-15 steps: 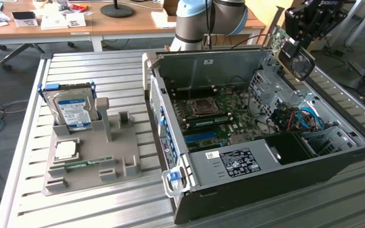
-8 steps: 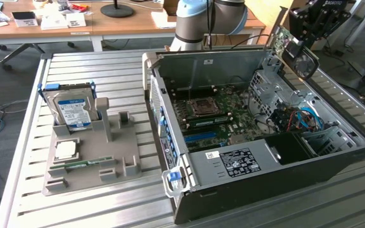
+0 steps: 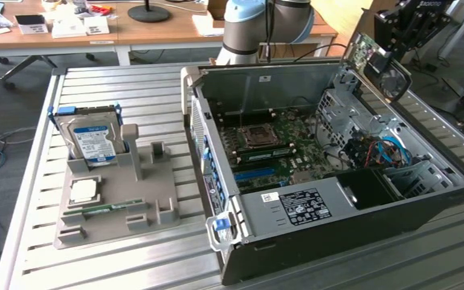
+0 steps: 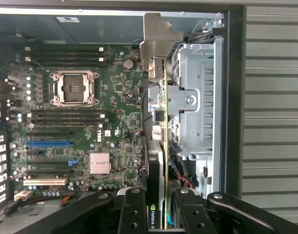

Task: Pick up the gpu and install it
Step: 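Pick up the gpu and move the gpu toward the slot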

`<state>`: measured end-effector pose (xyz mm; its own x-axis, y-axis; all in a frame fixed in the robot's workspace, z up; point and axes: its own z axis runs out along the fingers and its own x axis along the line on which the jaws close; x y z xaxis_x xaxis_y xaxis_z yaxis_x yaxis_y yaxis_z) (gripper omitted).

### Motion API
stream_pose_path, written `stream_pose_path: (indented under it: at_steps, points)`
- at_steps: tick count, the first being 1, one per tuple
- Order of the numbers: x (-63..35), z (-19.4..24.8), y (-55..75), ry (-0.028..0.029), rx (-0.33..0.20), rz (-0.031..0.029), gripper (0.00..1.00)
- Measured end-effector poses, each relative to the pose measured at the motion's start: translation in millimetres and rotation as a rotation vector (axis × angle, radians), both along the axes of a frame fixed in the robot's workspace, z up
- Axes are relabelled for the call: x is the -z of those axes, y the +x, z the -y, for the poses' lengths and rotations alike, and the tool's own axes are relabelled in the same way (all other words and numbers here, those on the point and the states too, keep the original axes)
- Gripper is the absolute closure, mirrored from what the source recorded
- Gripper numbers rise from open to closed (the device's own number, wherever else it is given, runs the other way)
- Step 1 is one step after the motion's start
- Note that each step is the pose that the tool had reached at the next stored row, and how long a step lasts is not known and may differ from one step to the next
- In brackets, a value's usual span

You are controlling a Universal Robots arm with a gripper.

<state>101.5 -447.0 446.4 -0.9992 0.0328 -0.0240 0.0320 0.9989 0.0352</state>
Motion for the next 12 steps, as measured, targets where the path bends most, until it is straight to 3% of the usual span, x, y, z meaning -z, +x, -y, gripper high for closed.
stream_pose_path:
  at_steps: [12]
  points:
    - [0.0, 0.0, 14.9, -0.0001, 0.000, 0.0000, 0.73]
